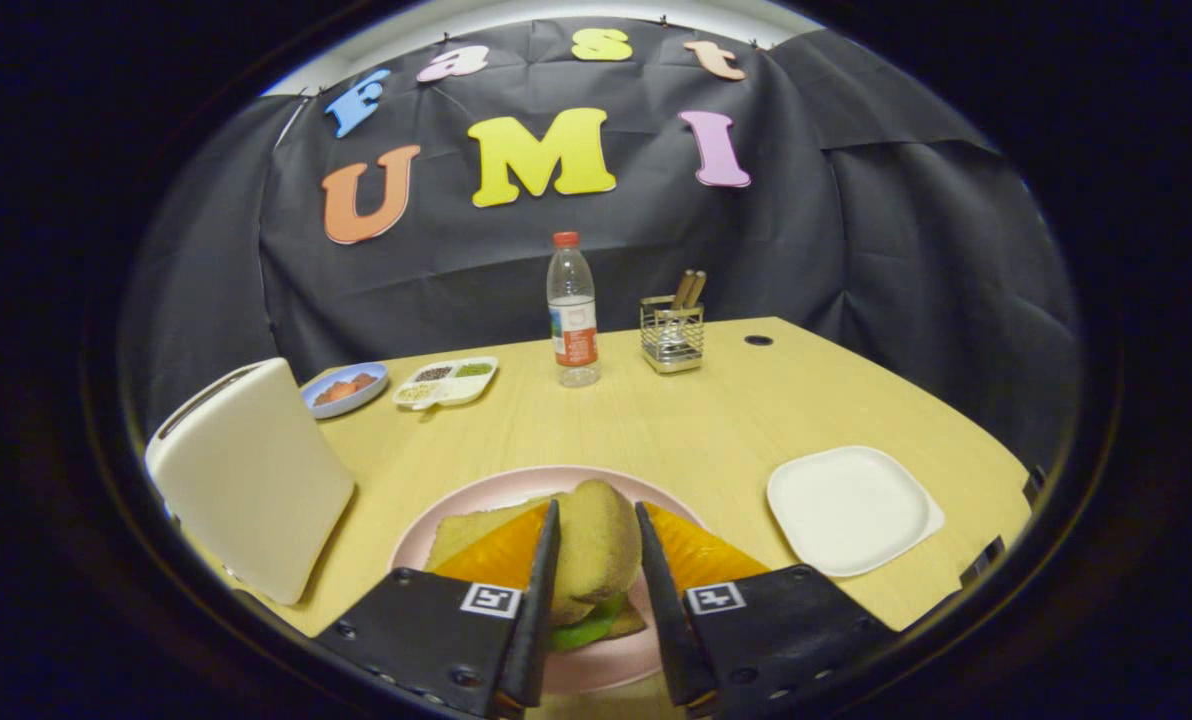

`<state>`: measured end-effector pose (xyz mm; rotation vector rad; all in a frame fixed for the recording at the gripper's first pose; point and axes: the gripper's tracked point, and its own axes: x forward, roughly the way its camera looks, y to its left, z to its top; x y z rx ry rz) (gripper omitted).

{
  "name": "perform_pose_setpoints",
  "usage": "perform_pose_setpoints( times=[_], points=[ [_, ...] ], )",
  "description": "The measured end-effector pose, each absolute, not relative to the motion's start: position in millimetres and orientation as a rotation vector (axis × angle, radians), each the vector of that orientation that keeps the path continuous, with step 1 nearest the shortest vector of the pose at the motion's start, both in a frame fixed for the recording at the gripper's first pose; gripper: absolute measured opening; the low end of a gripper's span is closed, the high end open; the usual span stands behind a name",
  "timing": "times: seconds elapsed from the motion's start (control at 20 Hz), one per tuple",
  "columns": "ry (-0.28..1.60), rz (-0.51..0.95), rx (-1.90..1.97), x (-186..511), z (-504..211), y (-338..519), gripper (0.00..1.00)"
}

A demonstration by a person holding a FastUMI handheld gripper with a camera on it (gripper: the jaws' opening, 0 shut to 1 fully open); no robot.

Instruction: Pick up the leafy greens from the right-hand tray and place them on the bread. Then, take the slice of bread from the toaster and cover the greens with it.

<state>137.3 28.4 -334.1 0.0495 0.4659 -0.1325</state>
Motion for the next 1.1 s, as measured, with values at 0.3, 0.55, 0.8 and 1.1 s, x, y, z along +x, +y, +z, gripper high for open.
perform_pose_setpoints(
  times=[0.3,0.55,0.8,1.1],
  points=[
    [0.45,-0.149,0.028,127.7,-318.1,20.6,0.67],
    [0.388,-0.142,-0.005,111.9,-274.9,22.7,0.88],
    [0.297,-0.117,-0.022,79.0,-210.9,18.3,0.94],
    [0.125,-0.08,-0.063,27.0,-124.6,20.7,0.95]
  ],
)
